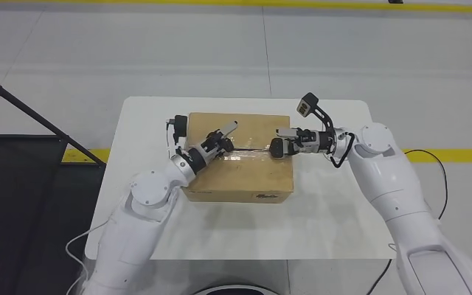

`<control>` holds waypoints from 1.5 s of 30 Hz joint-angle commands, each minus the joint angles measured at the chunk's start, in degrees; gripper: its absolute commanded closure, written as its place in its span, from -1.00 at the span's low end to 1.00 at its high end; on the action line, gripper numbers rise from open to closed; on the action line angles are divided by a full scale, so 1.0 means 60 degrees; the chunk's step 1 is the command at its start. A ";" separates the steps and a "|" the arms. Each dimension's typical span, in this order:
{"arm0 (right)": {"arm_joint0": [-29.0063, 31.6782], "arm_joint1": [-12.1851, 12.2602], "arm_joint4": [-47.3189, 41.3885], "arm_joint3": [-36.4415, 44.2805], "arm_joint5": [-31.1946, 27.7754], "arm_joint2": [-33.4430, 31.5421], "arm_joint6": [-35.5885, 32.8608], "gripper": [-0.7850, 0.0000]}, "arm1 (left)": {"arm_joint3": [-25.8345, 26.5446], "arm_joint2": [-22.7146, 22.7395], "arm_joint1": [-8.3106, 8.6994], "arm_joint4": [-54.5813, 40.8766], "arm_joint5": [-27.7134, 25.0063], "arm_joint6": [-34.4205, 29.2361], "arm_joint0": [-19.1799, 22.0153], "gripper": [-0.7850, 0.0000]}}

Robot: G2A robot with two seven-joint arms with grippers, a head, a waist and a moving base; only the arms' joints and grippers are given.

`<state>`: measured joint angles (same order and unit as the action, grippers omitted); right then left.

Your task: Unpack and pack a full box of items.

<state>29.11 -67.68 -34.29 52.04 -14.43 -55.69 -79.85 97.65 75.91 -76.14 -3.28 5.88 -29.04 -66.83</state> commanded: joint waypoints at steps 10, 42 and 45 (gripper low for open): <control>-0.0111 -0.0096 0.0136 0.0006 0.0127 0.0141 0.0075 -1.00 | 0.0637 0.1493 0.0209 -0.0710 -0.0446 0.0098 -0.1072 -1.00; 0.1570 0.0693 -0.0138 0.0578 -0.0258 -0.2057 -0.0225 -1.00 | 0.1019 0.2397 0.0450 -0.1478 -0.0845 0.0305 -0.1973 -1.00; 0.1722 0.0747 -0.0207 0.0721 -0.0279 -0.2210 -0.0267 -1.00 | 0.1025 0.2362 0.0464 -0.1454 -0.0813 0.0325 -0.1967 -1.00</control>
<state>39.21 -63.29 -35.36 56.13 -16.06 -68.68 -81.37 103.78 90.14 -73.38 -12.01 0.95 -27.13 -78.64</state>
